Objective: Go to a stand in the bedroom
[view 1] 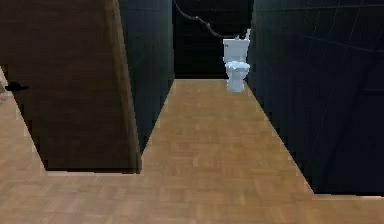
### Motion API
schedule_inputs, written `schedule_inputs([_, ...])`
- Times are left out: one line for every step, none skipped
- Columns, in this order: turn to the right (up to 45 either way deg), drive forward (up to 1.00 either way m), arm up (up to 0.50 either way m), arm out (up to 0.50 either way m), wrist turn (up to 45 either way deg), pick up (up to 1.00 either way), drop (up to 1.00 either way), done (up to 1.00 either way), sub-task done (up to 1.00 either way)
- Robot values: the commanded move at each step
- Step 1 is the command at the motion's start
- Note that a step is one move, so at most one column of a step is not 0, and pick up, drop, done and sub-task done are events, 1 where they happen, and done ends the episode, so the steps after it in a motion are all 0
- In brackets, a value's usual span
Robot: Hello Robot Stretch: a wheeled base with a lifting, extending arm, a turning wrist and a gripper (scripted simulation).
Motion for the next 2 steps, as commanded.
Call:
schedule_inputs([0.0, 0.05, 0.00, 0.00, 0.0, 0.00, 0.00, 0.00, 0.00])
schedule_inputs([-15.0, 0.00, 0.00, 0.00, 0.0, 0.00, 0.00, 0.00, 0.00])
